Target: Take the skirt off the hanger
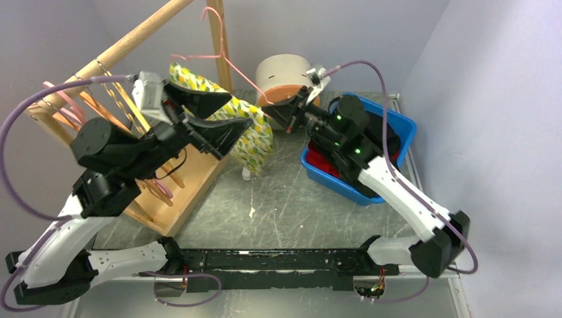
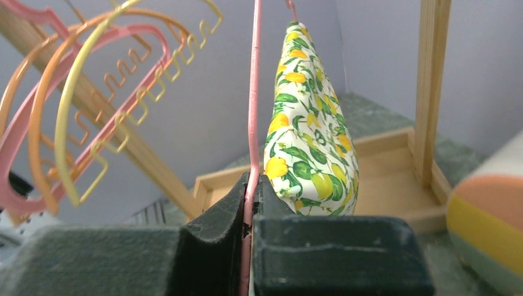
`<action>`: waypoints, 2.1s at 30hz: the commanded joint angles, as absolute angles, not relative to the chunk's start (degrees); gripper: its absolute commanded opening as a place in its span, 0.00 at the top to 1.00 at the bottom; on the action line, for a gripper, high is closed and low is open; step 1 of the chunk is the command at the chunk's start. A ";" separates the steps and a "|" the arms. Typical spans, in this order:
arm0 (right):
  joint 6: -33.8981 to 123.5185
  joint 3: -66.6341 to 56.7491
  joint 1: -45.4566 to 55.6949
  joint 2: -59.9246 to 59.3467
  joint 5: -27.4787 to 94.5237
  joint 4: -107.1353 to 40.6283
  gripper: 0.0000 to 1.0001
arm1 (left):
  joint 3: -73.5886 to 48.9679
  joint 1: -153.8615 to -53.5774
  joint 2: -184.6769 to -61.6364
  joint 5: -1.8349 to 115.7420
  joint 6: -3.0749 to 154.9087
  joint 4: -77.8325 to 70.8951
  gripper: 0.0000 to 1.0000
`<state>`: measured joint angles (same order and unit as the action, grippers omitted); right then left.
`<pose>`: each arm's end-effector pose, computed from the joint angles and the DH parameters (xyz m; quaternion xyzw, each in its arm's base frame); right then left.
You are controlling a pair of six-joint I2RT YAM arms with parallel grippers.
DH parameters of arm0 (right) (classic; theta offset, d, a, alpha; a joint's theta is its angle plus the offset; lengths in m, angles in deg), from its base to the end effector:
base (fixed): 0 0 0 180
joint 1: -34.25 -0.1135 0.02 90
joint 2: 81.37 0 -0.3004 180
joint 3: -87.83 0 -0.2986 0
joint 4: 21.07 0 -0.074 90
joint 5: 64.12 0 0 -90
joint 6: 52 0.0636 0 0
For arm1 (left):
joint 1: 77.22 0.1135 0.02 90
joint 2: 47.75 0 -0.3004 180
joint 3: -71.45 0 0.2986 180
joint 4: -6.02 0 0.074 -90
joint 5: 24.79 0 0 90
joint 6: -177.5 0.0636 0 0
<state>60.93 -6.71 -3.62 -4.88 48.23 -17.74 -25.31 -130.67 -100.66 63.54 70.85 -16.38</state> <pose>0.2808 0.2490 0.4804 -0.2297 0.5905 0.4915 0.5975 0.1070 -0.1475 0.6103 0.1892 0.5305 -0.4812 0.6717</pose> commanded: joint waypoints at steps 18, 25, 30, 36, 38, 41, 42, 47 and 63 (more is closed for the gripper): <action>46.76 -16.38 -2.94 -42.00 33.82 -51.21 1.00 | -46.62 -129.54 -123.51 68.10 73.83 -31.92 0.13; 47.10 -16.26 -2.92 -44.75 32.77 -51.97 1.00 | -45.04 -127.68 -124.57 67.08 71.74 -28.94 0.18; 47.39 -16.90 -2.94 -45.31 33.08 -50.59 1.00 | -42.06 -126.53 -124.00 66.33 70.36 -26.73 0.20; 48.27 -17.87 -2.94 -45.89 34.97 -49.37 1.00 | -44.28 -125.65 -127.29 65.63 70.19 -28.32 0.36; 48.89 -18.25 -2.91 -46.24 35.85 -48.67 1.00 | -43.28 -125.52 -127.40 66.05 69.92 -27.15 0.36; 49.28 -18.88 -2.90 -46.43 37.13 -48.23 1.00 | -42.07 -125.23 -127.38 66.46 69.81 -25.59 0.35; 49.39 -19.14 -2.85 -46.40 37.39 -48.14 1.00 | -42.05 -125.10 -127.54 66.82 69.95 -25.34 0.34; 50.42 -20.22 -2.93 -46.20 40.28 -46.17 1.00 | -43.10 -124.82 -128.95 67.63 70.70 -25.22 0.43; 50.66 -20.42 -2.92 -44.63 36.43 -45.35 0.76 | -33.15 -124.68 -122.76 67.05 67.72 -18.66 0.93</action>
